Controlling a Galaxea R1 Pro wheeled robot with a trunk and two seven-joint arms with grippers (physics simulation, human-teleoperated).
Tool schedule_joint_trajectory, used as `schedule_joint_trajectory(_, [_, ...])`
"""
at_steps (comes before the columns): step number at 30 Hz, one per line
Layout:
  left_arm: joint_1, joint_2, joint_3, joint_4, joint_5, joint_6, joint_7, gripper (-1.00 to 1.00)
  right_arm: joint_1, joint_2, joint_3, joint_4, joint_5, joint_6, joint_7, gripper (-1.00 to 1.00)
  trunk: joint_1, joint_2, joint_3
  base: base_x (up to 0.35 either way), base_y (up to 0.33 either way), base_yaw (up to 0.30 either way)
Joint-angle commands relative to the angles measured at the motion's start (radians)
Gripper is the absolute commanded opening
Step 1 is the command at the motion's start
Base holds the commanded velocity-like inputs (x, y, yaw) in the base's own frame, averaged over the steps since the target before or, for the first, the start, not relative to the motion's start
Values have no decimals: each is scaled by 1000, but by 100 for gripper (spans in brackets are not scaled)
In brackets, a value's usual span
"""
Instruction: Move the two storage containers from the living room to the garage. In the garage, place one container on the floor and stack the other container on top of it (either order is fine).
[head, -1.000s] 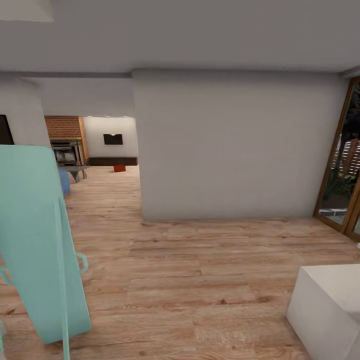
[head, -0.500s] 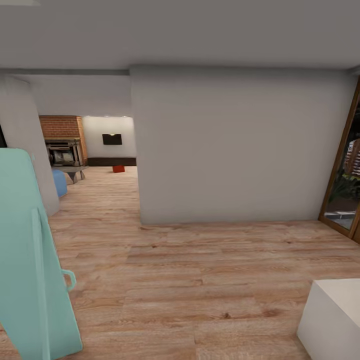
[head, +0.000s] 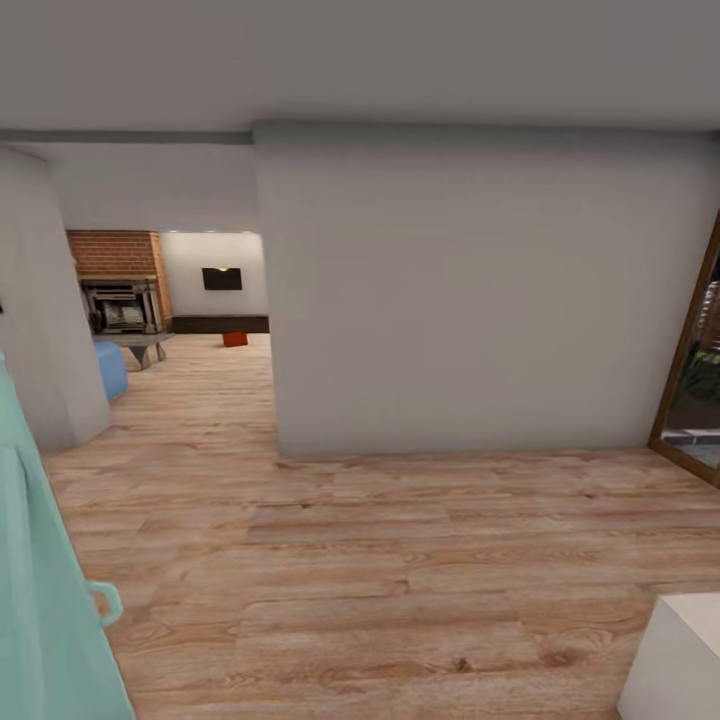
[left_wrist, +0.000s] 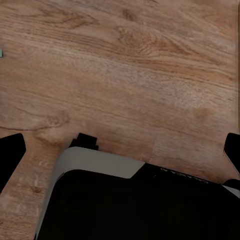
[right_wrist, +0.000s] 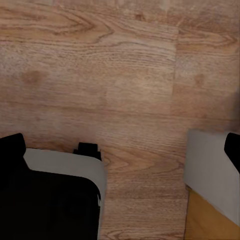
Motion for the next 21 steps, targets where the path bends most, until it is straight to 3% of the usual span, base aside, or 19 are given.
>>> schedule_joint_trajectory(1, [-1, 0, -2, 1, 5, -3, -1, 100, -1, 0, -5, 3, 9, -4, -4, 100, 1, -1, -1, 322, 0, 0])
schedule_joint_trajectory(21, [-1, 0, -2, 1, 5, -3, -1, 100, -1, 4, -5, 4, 7, 5, -4, 100, 1, -1, -1, 322, 0, 0])
